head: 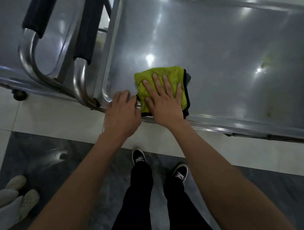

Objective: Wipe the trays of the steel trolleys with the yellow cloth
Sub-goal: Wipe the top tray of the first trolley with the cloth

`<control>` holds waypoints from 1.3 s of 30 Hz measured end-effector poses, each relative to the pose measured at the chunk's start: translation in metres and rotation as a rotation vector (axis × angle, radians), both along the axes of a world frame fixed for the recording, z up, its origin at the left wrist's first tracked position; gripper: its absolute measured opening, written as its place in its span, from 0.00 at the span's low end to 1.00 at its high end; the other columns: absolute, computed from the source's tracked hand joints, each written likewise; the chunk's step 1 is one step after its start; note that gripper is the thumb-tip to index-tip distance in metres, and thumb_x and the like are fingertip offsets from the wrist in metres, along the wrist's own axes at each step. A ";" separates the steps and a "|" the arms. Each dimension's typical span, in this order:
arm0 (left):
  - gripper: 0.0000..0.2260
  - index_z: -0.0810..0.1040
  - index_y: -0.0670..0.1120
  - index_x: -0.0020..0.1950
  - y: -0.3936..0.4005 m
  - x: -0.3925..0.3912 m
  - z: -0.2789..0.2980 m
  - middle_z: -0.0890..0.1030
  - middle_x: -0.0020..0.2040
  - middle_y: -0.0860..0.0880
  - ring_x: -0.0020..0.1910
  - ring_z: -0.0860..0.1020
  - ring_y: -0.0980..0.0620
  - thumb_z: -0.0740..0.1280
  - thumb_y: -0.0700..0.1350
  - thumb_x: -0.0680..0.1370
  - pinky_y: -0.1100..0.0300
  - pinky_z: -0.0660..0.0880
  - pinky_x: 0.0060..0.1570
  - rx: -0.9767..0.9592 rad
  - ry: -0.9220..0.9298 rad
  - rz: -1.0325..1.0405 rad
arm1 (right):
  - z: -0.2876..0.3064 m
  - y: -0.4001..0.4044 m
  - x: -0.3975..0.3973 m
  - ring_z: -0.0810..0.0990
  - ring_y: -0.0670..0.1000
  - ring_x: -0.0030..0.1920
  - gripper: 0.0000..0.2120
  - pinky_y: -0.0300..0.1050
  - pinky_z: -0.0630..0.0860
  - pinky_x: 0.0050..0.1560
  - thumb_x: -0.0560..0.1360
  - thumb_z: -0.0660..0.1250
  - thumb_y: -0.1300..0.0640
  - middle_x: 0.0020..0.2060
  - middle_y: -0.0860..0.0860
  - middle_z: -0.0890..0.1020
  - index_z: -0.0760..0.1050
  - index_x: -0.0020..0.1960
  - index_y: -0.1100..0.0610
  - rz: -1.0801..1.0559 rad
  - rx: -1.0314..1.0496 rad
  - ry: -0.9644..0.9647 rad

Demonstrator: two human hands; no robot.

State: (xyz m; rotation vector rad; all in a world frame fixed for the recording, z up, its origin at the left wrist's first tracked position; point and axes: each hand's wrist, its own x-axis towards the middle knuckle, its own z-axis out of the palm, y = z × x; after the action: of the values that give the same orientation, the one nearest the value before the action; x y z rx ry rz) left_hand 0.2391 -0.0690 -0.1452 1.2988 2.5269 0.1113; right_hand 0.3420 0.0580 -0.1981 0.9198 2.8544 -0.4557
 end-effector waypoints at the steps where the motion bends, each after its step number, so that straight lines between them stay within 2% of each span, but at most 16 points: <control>1: 0.13 0.76 0.44 0.61 0.007 0.012 0.000 0.73 0.65 0.45 0.66 0.69 0.43 0.60 0.46 0.78 0.43 0.72 0.58 0.007 0.004 -0.018 | 0.000 0.007 0.019 0.40 0.54 0.81 0.26 0.69 0.39 0.75 0.84 0.45 0.41 0.82 0.47 0.46 0.46 0.81 0.41 -0.025 0.002 -0.005; 5: 0.15 0.78 0.49 0.63 0.033 0.067 -0.003 0.74 0.64 0.48 0.66 0.68 0.45 0.59 0.49 0.81 0.45 0.71 0.58 0.012 -0.011 -0.090 | 0.001 0.044 0.099 0.42 0.53 0.81 0.26 0.69 0.41 0.75 0.84 0.47 0.42 0.81 0.46 0.46 0.45 0.81 0.40 -0.122 0.039 -0.031; 10: 0.14 0.78 0.48 0.63 0.057 0.114 -0.008 0.73 0.64 0.46 0.65 0.68 0.43 0.61 0.48 0.80 0.43 0.68 0.61 -0.008 -0.013 -0.099 | -0.002 0.096 0.194 0.43 0.53 0.81 0.27 0.70 0.45 0.75 0.84 0.47 0.42 0.81 0.46 0.47 0.45 0.81 0.41 -0.246 0.093 -0.071; 14: 0.14 0.79 0.48 0.62 0.056 0.112 -0.008 0.74 0.63 0.45 0.64 0.70 0.42 0.63 0.47 0.78 0.42 0.70 0.60 0.026 -0.022 -0.097 | -0.004 0.108 0.219 0.43 0.54 0.81 0.27 0.71 0.46 0.75 0.84 0.46 0.42 0.82 0.48 0.47 0.44 0.81 0.42 -0.283 0.096 -0.080; 18: 0.14 0.81 0.44 0.61 0.045 0.091 -0.005 0.78 0.62 0.44 0.62 0.74 0.41 0.63 0.44 0.78 0.43 0.75 0.56 0.087 -0.031 -0.100 | -0.007 0.093 0.202 0.43 0.57 0.81 0.27 0.74 0.45 0.73 0.84 0.45 0.43 0.82 0.49 0.47 0.43 0.81 0.43 -0.325 0.094 -0.082; 20: 0.14 0.83 0.42 0.56 0.032 0.075 -0.006 0.80 0.59 0.42 0.59 0.75 0.39 0.63 0.43 0.76 0.43 0.76 0.54 0.130 0.026 -0.008 | -0.008 0.084 0.190 0.43 0.58 0.81 0.27 0.75 0.44 0.73 0.84 0.43 0.42 0.82 0.50 0.46 0.41 0.81 0.43 -0.344 0.082 -0.091; 23: 0.11 0.84 0.45 0.54 0.004 0.049 -0.011 0.79 0.56 0.43 0.56 0.75 0.40 0.64 0.43 0.76 0.44 0.76 0.54 0.125 0.050 0.119 | -0.009 0.067 0.164 0.42 0.59 0.81 0.28 0.75 0.45 0.73 0.83 0.41 0.42 0.82 0.50 0.45 0.41 0.81 0.44 -0.332 0.085 -0.093; 27: 0.13 0.85 0.46 0.57 -0.019 0.030 -0.015 0.80 0.56 0.45 0.55 0.76 0.41 0.66 0.40 0.75 0.44 0.77 0.53 0.167 -0.021 0.050 | -0.008 0.030 0.107 0.44 0.60 0.80 0.28 0.76 0.45 0.72 0.84 0.43 0.43 0.82 0.52 0.47 0.43 0.82 0.45 -0.256 0.095 -0.066; 31: 0.11 0.84 0.44 0.53 -0.024 0.015 -0.014 0.80 0.56 0.49 0.54 0.77 0.47 0.63 0.41 0.76 0.51 0.77 0.50 0.199 -0.055 0.075 | -0.007 -0.009 0.040 0.43 0.60 0.80 0.27 0.75 0.43 0.73 0.84 0.42 0.42 0.82 0.52 0.46 0.43 0.82 0.45 -0.181 0.065 -0.046; 36: 0.10 0.81 0.37 0.53 -0.043 -0.012 -0.015 0.80 0.55 0.42 0.58 0.75 0.43 0.63 0.37 0.76 0.51 0.75 0.56 0.215 -0.028 0.121 | -0.007 -0.041 -0.024 0.40 0.59 0.80 0.28 0.74 0.41 0.73 0.83 0.41 0.42 0.81 0.52 0.43 0.41 0.81 0.45 -0.098 0.035 -0.035; 39: 0.11 0.81 0.37 0.54 -0.054 -0.023 -0.015 0.79 0.57 0.43 0.58 0.75 0.45 0.62 0.36 0.77 0.53 0.75 0.54 0.208 -0.056 0.164 | -0.007 -0.051 -0.053 0.39 0.59 0.80 0.28 0.74 0.40 0.73 0.83 0.41 0.42 0.81 0.51 0.43 0.40 0.81 0.45 -0.040 0.021 -0.028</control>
State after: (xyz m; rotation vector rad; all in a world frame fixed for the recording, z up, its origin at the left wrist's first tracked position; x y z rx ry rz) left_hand 0.2159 -0.1234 -0.1598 1.1389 2.6264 0.4505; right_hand 0.2891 0.0073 -0.2053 0.9807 2.8252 -0.4143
